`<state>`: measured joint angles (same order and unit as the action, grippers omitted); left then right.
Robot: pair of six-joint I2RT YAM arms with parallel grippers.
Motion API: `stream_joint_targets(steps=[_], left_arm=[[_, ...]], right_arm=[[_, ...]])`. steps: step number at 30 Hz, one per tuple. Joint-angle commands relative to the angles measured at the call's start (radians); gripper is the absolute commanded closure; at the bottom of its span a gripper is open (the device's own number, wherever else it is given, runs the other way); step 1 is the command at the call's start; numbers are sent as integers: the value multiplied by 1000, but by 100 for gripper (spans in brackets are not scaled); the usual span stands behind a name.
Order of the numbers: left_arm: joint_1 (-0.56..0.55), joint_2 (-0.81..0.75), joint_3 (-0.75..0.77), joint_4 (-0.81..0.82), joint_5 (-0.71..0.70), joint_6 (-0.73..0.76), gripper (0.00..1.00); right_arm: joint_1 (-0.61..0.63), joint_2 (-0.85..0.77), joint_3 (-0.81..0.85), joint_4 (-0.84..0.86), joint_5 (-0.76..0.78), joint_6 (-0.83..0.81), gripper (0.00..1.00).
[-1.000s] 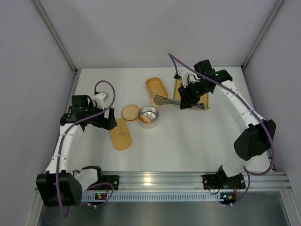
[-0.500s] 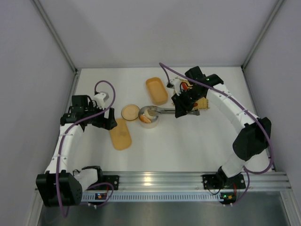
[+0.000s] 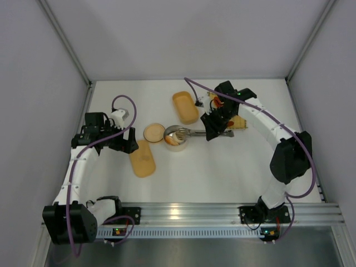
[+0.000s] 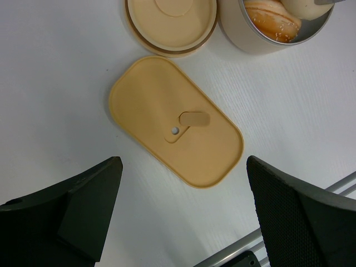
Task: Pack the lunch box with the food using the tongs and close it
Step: Place the fake food in the packing box.
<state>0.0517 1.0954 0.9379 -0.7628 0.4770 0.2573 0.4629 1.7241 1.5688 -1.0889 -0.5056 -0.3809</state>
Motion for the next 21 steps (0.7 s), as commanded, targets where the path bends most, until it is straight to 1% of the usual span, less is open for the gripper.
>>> stream_joint_targets(steps=[1, 21], left_arm=[[-1, -14, -5, 28, 0, 10, 2], [-1, -9, -5, 28, 0, 8, 2]], right_arm=[[14, 11, 5, 61, -1, 0, 67], [-27, 29, 26, 63, -20, 11, 61]])
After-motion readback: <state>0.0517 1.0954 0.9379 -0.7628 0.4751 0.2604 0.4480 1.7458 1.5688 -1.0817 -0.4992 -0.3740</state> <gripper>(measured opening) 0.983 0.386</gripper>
